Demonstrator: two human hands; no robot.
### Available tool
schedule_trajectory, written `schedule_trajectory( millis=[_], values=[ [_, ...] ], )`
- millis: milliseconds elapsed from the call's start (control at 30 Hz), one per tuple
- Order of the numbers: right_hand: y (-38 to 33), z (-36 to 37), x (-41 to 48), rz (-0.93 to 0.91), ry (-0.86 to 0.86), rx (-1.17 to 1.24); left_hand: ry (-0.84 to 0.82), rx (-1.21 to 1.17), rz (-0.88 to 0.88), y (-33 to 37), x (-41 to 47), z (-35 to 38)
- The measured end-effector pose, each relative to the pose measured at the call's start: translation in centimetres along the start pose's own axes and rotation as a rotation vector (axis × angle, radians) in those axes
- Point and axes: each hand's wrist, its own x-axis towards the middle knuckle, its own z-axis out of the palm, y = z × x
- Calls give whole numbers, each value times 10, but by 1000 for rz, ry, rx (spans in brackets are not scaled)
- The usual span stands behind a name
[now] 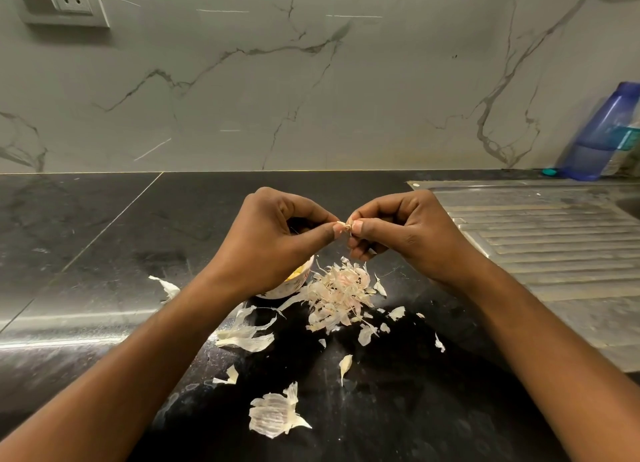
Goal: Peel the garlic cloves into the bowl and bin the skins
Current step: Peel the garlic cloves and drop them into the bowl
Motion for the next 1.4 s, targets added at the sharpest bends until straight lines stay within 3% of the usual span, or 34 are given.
schedule_trajectory(
  millis=[333,667,967,1200,1400],
  values=[
    [1,-4,0,18,128,-23,53,-44,-29,-2,1,-2],
    [1,2,-3,-26,7,-57,25,-37,-31,-1,-1,0],
    [2,5,-3,-111,23,-118,-24,-60,-43,0,-1,1],
    [0,6,-3,-151,32,-134,-124,-214,-102,4,-1,0],
    [3,1,-1,-110,81,-103,-91,-344,-176,5,1,-5]
  ],
)
